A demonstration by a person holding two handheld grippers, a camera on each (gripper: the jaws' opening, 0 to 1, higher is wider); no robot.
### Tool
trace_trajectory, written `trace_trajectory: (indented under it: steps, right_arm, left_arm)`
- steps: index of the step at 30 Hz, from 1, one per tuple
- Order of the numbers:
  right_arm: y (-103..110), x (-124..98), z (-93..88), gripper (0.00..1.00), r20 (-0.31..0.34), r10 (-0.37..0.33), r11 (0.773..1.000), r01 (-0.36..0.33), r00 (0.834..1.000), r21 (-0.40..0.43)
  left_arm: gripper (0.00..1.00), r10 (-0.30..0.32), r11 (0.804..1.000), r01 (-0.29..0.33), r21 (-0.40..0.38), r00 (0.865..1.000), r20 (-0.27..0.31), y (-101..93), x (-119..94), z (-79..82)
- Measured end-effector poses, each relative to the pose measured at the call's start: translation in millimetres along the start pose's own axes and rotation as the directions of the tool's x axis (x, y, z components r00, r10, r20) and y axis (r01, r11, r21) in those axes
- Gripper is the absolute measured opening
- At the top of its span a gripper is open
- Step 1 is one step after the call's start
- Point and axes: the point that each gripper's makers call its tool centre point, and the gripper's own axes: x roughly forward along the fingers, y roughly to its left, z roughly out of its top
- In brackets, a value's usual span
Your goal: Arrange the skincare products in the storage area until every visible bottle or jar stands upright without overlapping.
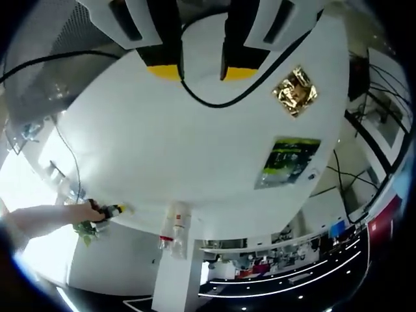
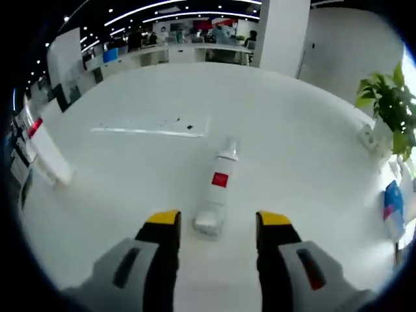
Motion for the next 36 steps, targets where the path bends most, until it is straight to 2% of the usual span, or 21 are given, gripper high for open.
trace_trajectory:
  steps: [1,4,5,6,7,12,14,15,17,19,20,23,25,28,29,30,31,32,33,34,36]
  right_arm:
    - [-6.1,9.8,3.3,0.45,-0.013,0.004,1.000,-0.004,1.000,0.001]
    - [-10.3,23.9,6.9,0.30,-0.041,0.010,1.000,-0.011,0.999,-0.025]
    - [2.8,13.2,-1.7,0.26,-0.059,0.022,0.999,-0.024,0.998,-0.043]
    - [-0.8,12.2,2.1,0.26,-0.042,0.005,0.999,-0.007,0.999,-0.037]
    - [-4.9,6.1,4.4,0.25,-0.038,0.019,0.998,-0.021,0.999,-0.054]
    - [21.4,-23.5,-13.4,0.21,-0.050,0.042,0.997,-0.045,0.998,-0.057]
    - [45.3,-42.7,-24.6,0.21,-0.040,0.107,0.994,-0.106,0.993,0.036]
    - [61.1,-66.5,-33.1,0.20,-0.030,0.125,0.990,-0.122,0.992,0.072]
    - [76.4,-91.2,-40.0,0.20,0.009,0.165,0.980,-0.165,0.986,0.109]
    - [83.2,-101.5,-48.6,0.20,0.005,0.194,0.974,-0.194,0.981,0.119]
    - [91.8,-111.5,-51.5,0.20,0.036,0.232,0.959,-0.235,0.972,0.155]
    - [106.6,-127.7,-63.8,0.20,0.067,0.301,0.917,-0.308,0.951,0.254]
    - [128.0,-148.7,-72.8,0.20,0.108,0.356,0.878,-0.372,0.928,0.303]
    - [160.8,-175.8,-85.6,0.20,0.149,0.430,0.839,-0.455,0.891,0.299]
    - [172.1,-184.2,-88.2,0.20,0.170,0.449,0.820,-0.480,0.877,0.313]
    - [190.1,-197.2,-93.7,0.20,0.182,0.487,0.788,-0.520,0.854,0.330]
    - [203.9,-206.2,-98.0,0.20,0.187,0.514,0.773,-0.546,0.837,0.322]
    - [220.4,-219.0,-99.3,0.20,0.206,0.541,0.760,-0.579,0.815,0.295]
    - [230.7,-227.4,-99.2,0.20,0.223,0.553,0.756,-0.596,0.803,0.269]
    - [241.7,-236.6,-97.3,0.20,0.241,0.577,0.739,-0.625,0.780,0.253]
    - [273.4,-260.9,-96.1,0.20,0.268,0.637,0.700,-0.688,0.723,0.193]
  left_arm:
    - [0.24,0.003,1.000,-0.003,-0.001,1.000,0.003,0.8,-0.5,0.0]
    - [0.24,0.008,1.000,-0.008,-0.008,1.000,0.012,1.6,-1.2,1.6]
    - [0.24,0.007,1.000,-0.007,-0.006,1.000,0.009,1.3,-1.1,1.3]
    - [0.24,0.001,1.000,-0.001,-0.001,1.000,0.006,-0.1,-0.5,0.7]
    - [0.24,-0.001,1.000,0.001,0.003,1.000,0.005,-0.9,-0.5,0.4]
    - [0.24,0.002,1.000,-0.002,0.006,1.000,0.006,0.4,-0.8,0.9]
    - [0.24,0.004,1.000,-0.004,0.003,1.000,0.008,0.6,-0.9,1.2]
    - [0.24,0.003,1.000,-0.003,0.003,1.000,0.009,0.3,-1.0,1.4]
    - [0.24,-0.004,1.000,0.004,0.008,1.000,0.005,-1.5,-0.5,1.2]
    - [0.24,-0.012,1.000,0.012,0.017,1.000,-0.003,-4.0,0.1,0.0]
    - [0.24,-0.018,1.000,0.018,0.022,1.000,-0.008,-5.9,0.8,-0.3]
    - [0.24,-0.030,0.999,0.031,0.036,0.999,-0.020,-10.0,1.3,-1.4]
    - [0.24,-0.023,0.999,0.024,0.048,0.999,-0.024,-8.6,1.6,-2.3]
    - [0.24,-0.019,0.999,0.020,0.036,1.000,-0.025,-6.7,1.9,-2.8]
    - [0.24,-0.019,0.999,0.020,0.035,1.000,-0.025,-6.7,1.9,-2.8]
    - [0.24,-0.023,0.999,0.024,0.031,0.999,-0.027,-8.3,1.9,-3.1]
    - [0.24,-0.029,0.999,0.029,0.016,0.999,-0.030,-9.3,1.9,-3.4]
    - [0.24,-0.046,0.998,0.045,-0.040,0.999,-0.026,-11.9,1.6,-1.4]
    - [0.24,-0.064,0.996,0.063,-0.060,0.998,-0.010,-12.4,1.3,2.3]
    - [0.24,-0.061,0.992,0.060,-0.108,0.998,-0.004,-8.3,-0.7,4.7]
    - [0.25,-0.066,0.977,0.069,-0.200,0.998,0.023,-2.9,-5.1,12.1]
